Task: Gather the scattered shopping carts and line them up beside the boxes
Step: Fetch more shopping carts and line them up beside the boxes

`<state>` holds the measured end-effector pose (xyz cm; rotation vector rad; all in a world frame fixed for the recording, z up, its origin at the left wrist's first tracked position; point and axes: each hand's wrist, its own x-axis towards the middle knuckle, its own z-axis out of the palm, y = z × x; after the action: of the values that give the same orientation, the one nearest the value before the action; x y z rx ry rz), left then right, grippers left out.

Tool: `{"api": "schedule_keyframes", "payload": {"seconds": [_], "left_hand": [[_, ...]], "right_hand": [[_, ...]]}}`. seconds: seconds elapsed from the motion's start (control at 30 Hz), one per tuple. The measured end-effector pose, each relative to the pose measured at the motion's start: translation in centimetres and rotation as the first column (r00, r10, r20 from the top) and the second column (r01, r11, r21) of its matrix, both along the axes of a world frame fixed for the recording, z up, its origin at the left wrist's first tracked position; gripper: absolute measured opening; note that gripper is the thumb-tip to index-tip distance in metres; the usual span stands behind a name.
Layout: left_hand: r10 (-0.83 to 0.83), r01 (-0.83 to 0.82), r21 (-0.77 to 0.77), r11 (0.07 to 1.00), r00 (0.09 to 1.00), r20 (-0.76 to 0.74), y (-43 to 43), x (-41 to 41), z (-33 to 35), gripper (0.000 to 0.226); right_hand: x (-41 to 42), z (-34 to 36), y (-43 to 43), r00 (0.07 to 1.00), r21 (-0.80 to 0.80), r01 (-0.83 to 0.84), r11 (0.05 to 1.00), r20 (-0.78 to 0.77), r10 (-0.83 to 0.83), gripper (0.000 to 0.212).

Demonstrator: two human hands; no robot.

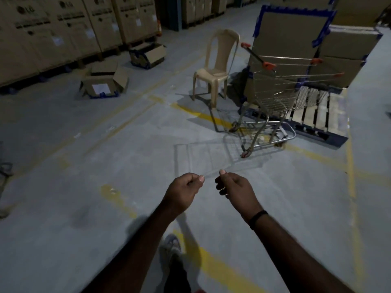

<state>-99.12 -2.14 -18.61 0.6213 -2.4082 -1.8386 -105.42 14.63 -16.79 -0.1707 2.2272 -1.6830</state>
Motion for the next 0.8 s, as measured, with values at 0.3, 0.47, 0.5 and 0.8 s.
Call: {"api": "schedule_keyframes", "payload": {"seconds": [0.3, 0.47, 0.5, 0.8], "left_hand": [[-0.107, 0.107, -0.01, 0.994, 0.994, -0.035, -11.4, -22.4, 1.4, 0.034], [-0.212, 0.212, -0.009, 0.977, 0.976, -0.047, -13.5, -33.8, 3.5, 0.024], [-0.228, 0.228, -0.012, 0.974, 0.972, -0.051, -13.7, -36.0, 3.6, 0.024], [-0.263, 0.261, -0.079, 0.962, 0.964, -0.023, -15.3, -58.2, 2.8, 0.053]], "right_hand": [[-19.4, 1.9, -10.2, 0.992, 0.012, 0.122, 0.992, -0.024, -0.122, 0.044], [-29.3, 3.1, -12.6, 0.974, -0.037, 0.224, 0.974, -0.021, -0.224, 0.043], [-31.4, 3.1, -13.0, 0.971, -0.037, 0.237, 0.971, -0.024, -0.238, 0.043], [-53.6, 1.8, -14.6, 0.96, -0.077, 0.272, 0.959, -0.046, -0.276, 0.047]]}}
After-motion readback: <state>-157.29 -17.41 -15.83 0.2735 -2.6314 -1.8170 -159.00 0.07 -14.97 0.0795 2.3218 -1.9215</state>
